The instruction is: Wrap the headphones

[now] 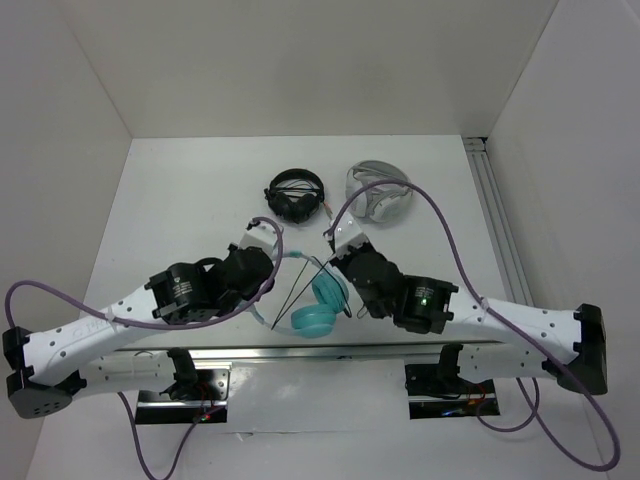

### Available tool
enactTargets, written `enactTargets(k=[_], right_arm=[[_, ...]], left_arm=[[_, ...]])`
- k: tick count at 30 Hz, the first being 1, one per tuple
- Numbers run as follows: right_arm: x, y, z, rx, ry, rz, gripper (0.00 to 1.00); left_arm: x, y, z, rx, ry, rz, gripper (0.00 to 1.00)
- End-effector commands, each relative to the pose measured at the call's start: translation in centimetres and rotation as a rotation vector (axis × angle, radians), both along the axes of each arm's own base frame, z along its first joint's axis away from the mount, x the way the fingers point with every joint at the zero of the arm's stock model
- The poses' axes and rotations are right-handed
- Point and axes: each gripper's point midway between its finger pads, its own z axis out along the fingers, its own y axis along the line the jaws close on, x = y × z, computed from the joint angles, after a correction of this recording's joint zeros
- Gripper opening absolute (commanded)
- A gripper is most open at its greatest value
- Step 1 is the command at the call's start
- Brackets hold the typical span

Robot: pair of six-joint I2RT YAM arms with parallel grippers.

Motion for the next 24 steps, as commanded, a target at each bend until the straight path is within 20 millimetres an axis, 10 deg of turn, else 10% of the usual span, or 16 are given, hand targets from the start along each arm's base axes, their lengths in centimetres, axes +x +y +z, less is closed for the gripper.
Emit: enactTargets(k=[1,12,24], right_arm=[[3.4,-0.2,2.1,0.119,-0.025,0.0,0.13],[7.8,2.9,-2.6,0.213,0.099,0.137,0.0],[6.1,8.8,-10.2,0.406,0.265,0.363,0.03]], left_arm=[[-1.2,0.4,0.6,0.031,0.023,-0.103,0.0],[-2.4,-0.8,4.0,-0.105,0.011,-0.19,0.0],[-1.9,-0.2,11.3,-0.279,-0.101,-0.118,0.0]])
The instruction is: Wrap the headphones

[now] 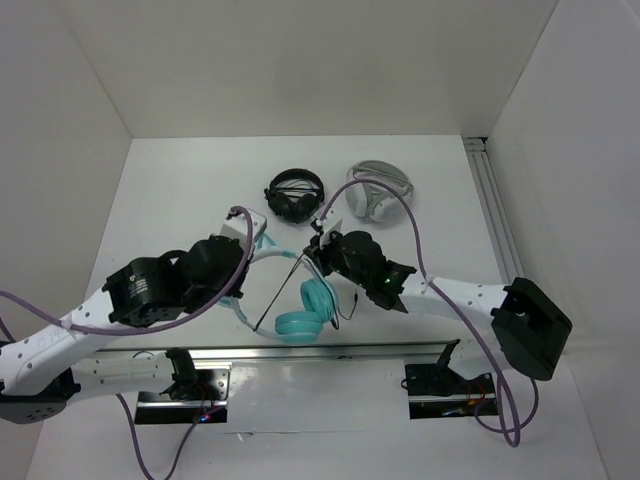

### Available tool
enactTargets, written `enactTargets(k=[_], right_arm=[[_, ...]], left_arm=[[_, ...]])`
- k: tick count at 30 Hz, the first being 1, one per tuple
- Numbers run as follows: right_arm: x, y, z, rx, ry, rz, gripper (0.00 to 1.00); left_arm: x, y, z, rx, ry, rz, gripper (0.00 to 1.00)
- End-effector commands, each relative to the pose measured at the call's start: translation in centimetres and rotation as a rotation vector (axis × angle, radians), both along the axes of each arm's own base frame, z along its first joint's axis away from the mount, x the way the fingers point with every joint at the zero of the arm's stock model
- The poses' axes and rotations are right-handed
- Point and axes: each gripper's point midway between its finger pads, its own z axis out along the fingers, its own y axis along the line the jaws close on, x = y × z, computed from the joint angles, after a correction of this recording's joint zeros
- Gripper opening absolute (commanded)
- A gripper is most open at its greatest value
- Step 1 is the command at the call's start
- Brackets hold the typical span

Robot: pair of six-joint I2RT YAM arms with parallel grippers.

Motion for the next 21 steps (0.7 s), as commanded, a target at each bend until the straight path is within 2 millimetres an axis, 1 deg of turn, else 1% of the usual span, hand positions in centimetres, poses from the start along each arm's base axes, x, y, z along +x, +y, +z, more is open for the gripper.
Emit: enactTargets(k=[1,3,4,5,6,7,8,9,10,11,12,13,14,15,16,17,18,19,20,21], right_arm=[[0.6,1.3,-0.7,0.112,0.037,0.027,0.03],[-0.3,2.9,-0.1,0.188,0.046,0.106,0.11],[-0.7,3.3,-0.2,0.209,0.055,0.133,0.17],[-0.9,3.9,-0.7,0.223,0.068,0.159,0.25],[-1.3,4.8,-0.1,0.268,0.07,0.201,0.32],[-1.5,5.1,-0.5,0.275,0.082,0.217,0.36],[-1.0,5.9,-0.7,0.276,0.085,0.228,0.36],[-0.8,6.3,-0.9,0.284,0.093,0.225,0.36],[-0.7,6.4,-1.6,0.277,0.101,0.224,0.36],[-0.4,6.8,-1.8,0.289,0.103,0.223,0.36],[-0.1,6.7,-2.0,0.297,0.111,0.219,0.36],[-0.2,6.6,-2.7,0.297,0.125,0.216,0.36],[-0.1,6.2,-4.2,0.286,0.152,0.209,0.31],[0.4,6.0,-4.0,0.32,0.15,0.195,0.29],[0.1,6.1,-4.6,0.33,0.164,0.203,0.27],[0.6,6.2,-5.7,0.351,0.184,0.188,0.17],[0.5,6.4,-6.7,0.348,0.207,0.194,0.12],[0.4,6.8,-7.3,0.35,0.224,0.207,0.1],[0.8,7.3,-8.9,0.34,0.248,0.2,0.1],[0.9,7.7,-9.1,0.354,0.259,0.208,0.08]], left_arm=[[-0.2,-1.2,5.9,-0.209,-0.078,-0.023,0.0],[-0.2,-1.4,6.8,-0.237,-0.087,-0.031,0.0],[-0.3,-1.7,7.5,-0.261,-0.093,-0.04,0.0],[-0.1,-2.1,7.4,-0.268,-0.088,-0.035,0.0],[-0.3,-2.1,7.9,-0.282,-0.09,-0.043,0.0],[0.0,-2.6,8.1,-0.28,-0.089,-0.043,0.0],[0.1,-2.8,8.3,-0.278,-0.088,-0.043,0.0],[0.1,-2.8,8.3,-0.287,-0.084,-0.037,0.0],[0.3,-2.9,8.6,-0.293,-0.089,-0.017,0.0],[0.6,-2.5,9.1,-0.305,-0.104,0.007,0.0],[0.9,-2.6,9.0,-0.309,-0.101,0.033,0.0],[1.0,-2.4,9.6,-0.329,-0.111,0.053,0.0],[1.2,-1.9,9.9,-0.336,-0.121,0.083,0.0],[1.2,-1.8,10.0,-0.348,-0.119,0.1,0.0],[1.2,-1.8,10.3,-0.357,-0.123,0.099,0.0],[1.3,-1.6,10.8,-0.376,-0.129,0.116,0.0],[1.3,-1.7,10.8,-0.386,-0.124,0.122,0.0],[1.2,-1.6,11.2,-0.395,-0.129,0.122,0.0],[1.2,-1.6,11.6,-0.405,-0.133,0.122,0.0],[1.2,-1.6,11.6,-0.413,-0.13,0.126,0.0]])
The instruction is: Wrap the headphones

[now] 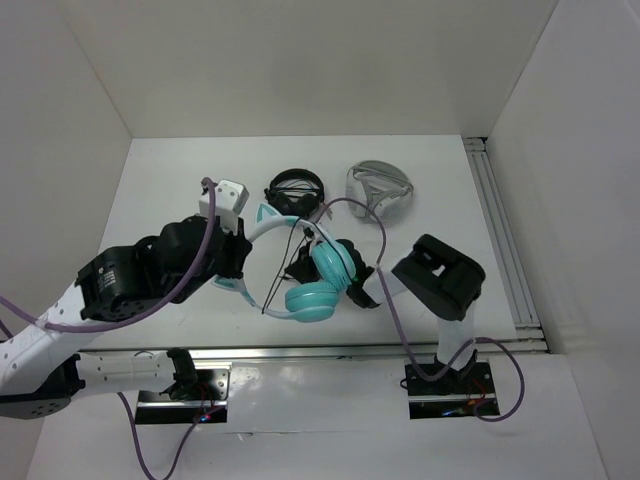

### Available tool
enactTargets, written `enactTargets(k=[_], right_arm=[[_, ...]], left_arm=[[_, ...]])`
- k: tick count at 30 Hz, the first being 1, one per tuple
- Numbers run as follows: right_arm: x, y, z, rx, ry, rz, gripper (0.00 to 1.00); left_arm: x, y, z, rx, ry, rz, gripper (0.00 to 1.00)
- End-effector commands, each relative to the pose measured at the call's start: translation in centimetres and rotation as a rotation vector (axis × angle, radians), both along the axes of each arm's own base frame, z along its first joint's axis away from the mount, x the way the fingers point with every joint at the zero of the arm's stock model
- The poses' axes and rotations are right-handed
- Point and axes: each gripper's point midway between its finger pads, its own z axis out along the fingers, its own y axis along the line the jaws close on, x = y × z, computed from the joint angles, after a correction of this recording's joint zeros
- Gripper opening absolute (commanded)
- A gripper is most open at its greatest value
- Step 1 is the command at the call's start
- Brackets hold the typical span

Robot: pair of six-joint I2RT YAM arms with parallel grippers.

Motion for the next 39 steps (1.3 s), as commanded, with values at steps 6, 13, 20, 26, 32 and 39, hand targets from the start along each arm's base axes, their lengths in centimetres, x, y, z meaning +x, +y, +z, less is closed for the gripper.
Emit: enactTargets(k=[6,13,20,26,32,39], right_arm=[[1.0,3.0,-1.8,0.136,0.041,0.037,0.13],[0.8,2.6,-2.8,0.161,0.067,0.031,0.13],[-0.5,1.7,-2.6,0.172,0.087,0.047,0.21],[-1.6,2.0,-3.3,0.158,0.111,0.056,0.13],[-2.8,1.1,-4.0,0.132,0.141,0.012,0.0],[-7.4,-0.5,-3.9,-0.047,0.192,-0.129,0.0]], left_arm=[[0.4,-0.2,5.2,-0.232,-0.067,0.07,0.0],[0.4,0.6,5.5,-0.254,-0.069,0.109,0.0],[0.6,1.9,5.6,-0.287,-0.086,0.179,0.0],[0.7,2.3,5.2,-0.289,-0.085,0.205,0.0],[1.7,4.4,4.4,-0.291,-0.124,0.36,0.0],[3.6,7.1,2.2,-0.32,-0.137,0.625,0.0]])
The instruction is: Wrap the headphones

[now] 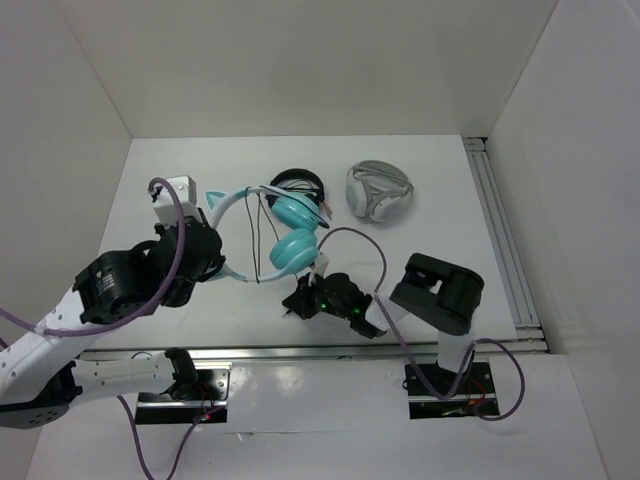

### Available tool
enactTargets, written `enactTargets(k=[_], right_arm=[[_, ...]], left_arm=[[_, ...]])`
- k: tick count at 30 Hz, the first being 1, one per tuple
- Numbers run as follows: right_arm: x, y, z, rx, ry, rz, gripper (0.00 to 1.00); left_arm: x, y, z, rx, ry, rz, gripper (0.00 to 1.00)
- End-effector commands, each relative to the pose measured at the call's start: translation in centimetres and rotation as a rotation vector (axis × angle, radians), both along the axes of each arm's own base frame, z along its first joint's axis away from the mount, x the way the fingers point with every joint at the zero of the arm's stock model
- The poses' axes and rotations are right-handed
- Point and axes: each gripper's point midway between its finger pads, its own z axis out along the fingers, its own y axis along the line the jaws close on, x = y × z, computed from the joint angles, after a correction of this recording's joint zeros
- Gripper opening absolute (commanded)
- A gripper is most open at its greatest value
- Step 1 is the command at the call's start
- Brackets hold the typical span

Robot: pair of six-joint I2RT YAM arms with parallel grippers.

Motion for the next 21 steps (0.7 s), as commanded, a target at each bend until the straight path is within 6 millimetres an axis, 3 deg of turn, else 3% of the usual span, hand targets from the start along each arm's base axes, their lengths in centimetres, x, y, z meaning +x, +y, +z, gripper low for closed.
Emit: enactTargets(k=[1,2,5,7,8,9,10,11,14,17,20,21], right_arm=[[-2.3,-0.4,0.5,-0.137,-0.012,-0.078,0.0],[-2.7,0.7,2.4,-0.133,-0.04,-0.063,0.0],[-7.1,1.4,2.1,-0.253,-0.05,0.037,0.0],[-8.7,1.9,3.9,-0.297,-0.103,0.055,0.0],[-11.0,2.3,4.5,-0.318,-0.138,0.098,0.0],[-11.6,3.1,6.9,-0.295,-0.168,0.098,0.0],[-12.9,2.3,6.6,-0.367,-0.196,0.093,0.0],[-13.2,2.8,8.8,-0.347,-0.218,0.077,0.0],[-13.5,1.0,9.6,-0.478,-0.297,0.02,0.0],[-13.8,0.6,13.9,-0.515,-0.38,-0.013,0.0],[-12.9,-1.4,15.0,-0.633,-0.457,-0.028,0.0],[-12.7,-1.7,15.7,-0.653,-0.476,-0.03,0.0]], left_arm=[[2.4,1.6,2.4,-0.199,-0.116,0.239,0.0],[2.9,1.6,2.6,-0.22,-0.126,0.262,0.0],[4.7,2.3,1.9,-0.221,-0.127,0.349,0.0],[6.0,2.5,1.9,-0.208,-0.125,0.362,0.0],[7.1,3.4,1.7,-0.19,-0.123,0.408,0.0],[7.9,3.2,1.7,-0.203,-0.119,0.399,0.0],[8.5,3.6,1.1,-0.159,-0.102,0.393,0.0],[9.2,4.4,0.4,-0.149,-0.08,0.405,0.0],[10.7,5.4,-1.1,-0.092,-0.042,0.395,0.0],[11.2,5.3,-4.2,-0.001,0.051,0.36,0.0],[11.1,5.2,-6.0,0.089,0.107,0.307,0.0],[11.1,4.3,-6.7,0.098,0.138,0.241,0.0]])
